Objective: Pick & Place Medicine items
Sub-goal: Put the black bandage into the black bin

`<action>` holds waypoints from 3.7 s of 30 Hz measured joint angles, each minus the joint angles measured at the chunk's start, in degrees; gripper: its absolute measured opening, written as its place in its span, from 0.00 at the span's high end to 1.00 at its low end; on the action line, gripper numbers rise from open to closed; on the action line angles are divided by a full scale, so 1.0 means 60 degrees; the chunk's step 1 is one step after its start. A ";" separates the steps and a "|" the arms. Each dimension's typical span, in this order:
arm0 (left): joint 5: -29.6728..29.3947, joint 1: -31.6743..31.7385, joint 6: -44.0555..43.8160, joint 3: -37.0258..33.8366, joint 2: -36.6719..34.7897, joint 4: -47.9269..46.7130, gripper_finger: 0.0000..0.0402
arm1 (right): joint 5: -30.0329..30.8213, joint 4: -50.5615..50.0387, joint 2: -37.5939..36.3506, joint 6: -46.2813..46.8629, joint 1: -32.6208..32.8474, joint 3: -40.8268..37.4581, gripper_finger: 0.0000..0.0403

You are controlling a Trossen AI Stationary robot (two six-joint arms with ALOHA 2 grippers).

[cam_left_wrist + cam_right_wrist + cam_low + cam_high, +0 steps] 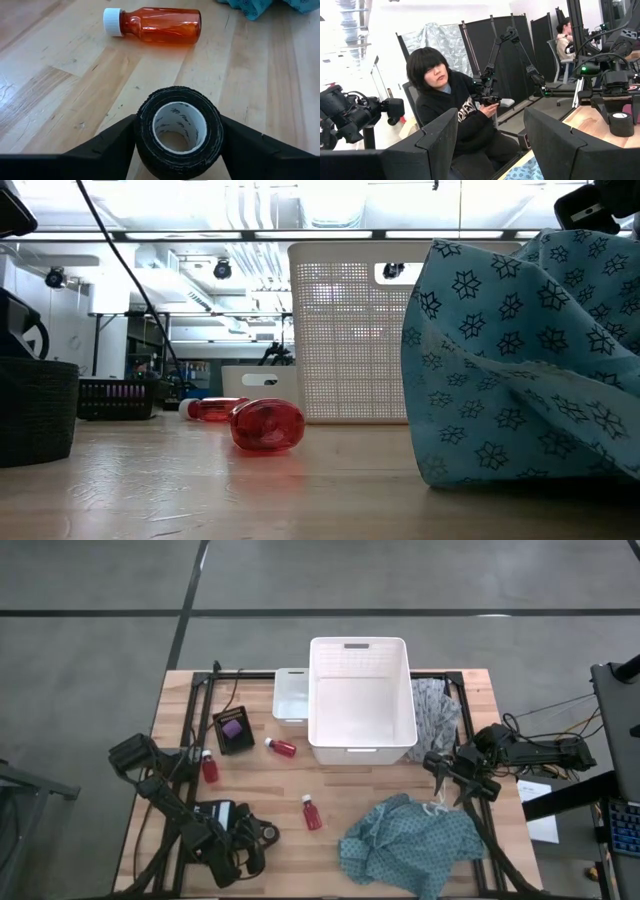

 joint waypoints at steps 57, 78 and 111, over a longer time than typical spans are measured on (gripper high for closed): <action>0.9076 0.7452 0.0164 0.0022 -0.6246 -0.6645 0.48 | 0.0001 -0.0002 0.0000 0.0000 0.0003 0.0000 0.44; 0.9623 1.0361 0.3973 0.0885 -0.5830 -0.9700 0.47 | 0.0001 0.0002 0.0000 0.0000 0.0003 0.0000 0.44; 0.7620 1.4141 1.0772 0.1961 -0.2009 -1.0064 0.47 | 0.0001 -0.0001 0.0000 0.0000 0.0002 0.0000 0.44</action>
